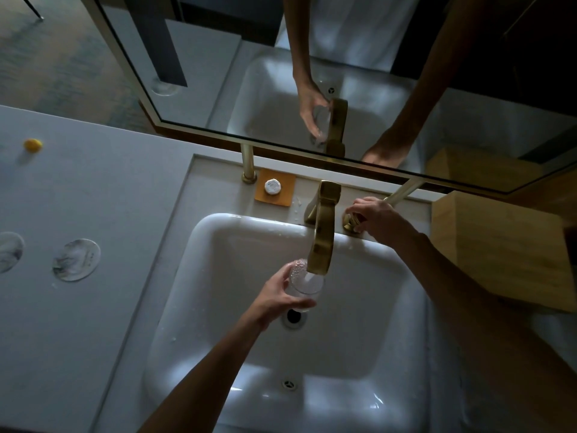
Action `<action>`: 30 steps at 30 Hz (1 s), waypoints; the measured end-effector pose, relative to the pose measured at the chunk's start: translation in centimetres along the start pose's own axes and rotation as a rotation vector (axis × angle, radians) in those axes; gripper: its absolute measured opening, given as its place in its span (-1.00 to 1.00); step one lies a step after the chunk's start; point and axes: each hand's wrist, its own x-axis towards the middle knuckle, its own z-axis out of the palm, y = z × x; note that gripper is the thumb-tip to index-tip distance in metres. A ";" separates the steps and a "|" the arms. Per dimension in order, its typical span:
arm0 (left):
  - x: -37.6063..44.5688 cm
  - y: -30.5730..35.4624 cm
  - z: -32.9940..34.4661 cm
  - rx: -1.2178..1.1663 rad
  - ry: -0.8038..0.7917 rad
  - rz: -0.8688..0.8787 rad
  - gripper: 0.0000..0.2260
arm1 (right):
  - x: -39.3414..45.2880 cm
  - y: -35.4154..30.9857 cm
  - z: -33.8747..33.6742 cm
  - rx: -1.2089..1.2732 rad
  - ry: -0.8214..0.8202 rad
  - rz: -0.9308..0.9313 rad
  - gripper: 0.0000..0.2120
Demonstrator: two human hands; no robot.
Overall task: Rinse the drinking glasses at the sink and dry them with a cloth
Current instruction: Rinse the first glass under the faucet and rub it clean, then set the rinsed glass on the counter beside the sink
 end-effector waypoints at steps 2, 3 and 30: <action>0.0 0.0 0.1 -0.002 0.002 0.005 -0.26 | -0.1 -0.1 0.4 0.001 0.021 0.041 -0.61; 0.0 0.0 0.1 0.000 0.004 0.005 -0.26 | -0.1 -0.1 0.6 0.005 0.038 0.070 -0.60; -5.9 0.4 -0.9 0.074 -0.033 0.061 -0.34 | -16.4 -15.9 11.7 1.444 0.046 0.381 -0.32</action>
